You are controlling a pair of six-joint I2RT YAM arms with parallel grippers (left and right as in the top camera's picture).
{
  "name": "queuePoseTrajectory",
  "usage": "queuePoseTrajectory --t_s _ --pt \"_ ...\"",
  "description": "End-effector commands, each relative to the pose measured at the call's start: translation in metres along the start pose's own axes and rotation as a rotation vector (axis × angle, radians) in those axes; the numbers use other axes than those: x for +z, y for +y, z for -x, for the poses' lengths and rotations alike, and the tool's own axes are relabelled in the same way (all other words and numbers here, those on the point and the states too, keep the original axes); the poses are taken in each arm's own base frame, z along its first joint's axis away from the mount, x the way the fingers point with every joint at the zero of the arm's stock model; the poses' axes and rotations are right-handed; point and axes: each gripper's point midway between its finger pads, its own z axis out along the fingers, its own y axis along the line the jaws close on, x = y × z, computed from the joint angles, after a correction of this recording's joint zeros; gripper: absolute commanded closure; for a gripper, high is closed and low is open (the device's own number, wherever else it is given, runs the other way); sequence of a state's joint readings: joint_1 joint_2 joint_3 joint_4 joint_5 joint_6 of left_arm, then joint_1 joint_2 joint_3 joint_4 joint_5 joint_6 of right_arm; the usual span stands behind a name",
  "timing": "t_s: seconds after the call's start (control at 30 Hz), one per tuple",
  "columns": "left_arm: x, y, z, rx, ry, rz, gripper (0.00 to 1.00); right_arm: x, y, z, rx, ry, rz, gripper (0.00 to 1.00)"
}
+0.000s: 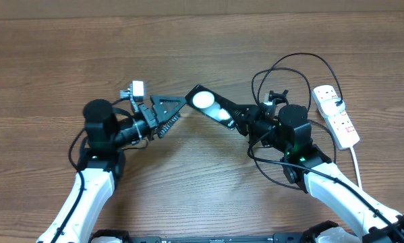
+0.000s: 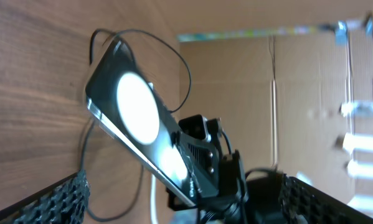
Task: Plug charger to phone and switch on socket
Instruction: 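Bring the left gripper back to grasp the phone from the right gripper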
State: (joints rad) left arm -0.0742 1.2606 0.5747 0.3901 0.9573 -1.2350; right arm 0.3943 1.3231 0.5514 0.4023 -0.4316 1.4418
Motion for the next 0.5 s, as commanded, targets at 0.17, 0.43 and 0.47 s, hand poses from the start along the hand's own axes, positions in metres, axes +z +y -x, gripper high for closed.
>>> queuePoseTrajectory --t_s 0.17,0.43,0.47 --pt "0.017 0.006 0.007 -0.21 -0.117 0.043 0.07 0.009 0.034 -0.015 0.047 -0.075 0.103 0.96" --pt "0.02 0.006 0.005 -0.213 -0.122 0.047 0.28 0.015 0.035 -0.065 0.096 0.095 0.097 0.96" --pt "0.02 0.006 0.005 -0.213 -0.123 0.047 0.32 0.015 0.035 -0.069 0.119 0.112 0.094 0.96"
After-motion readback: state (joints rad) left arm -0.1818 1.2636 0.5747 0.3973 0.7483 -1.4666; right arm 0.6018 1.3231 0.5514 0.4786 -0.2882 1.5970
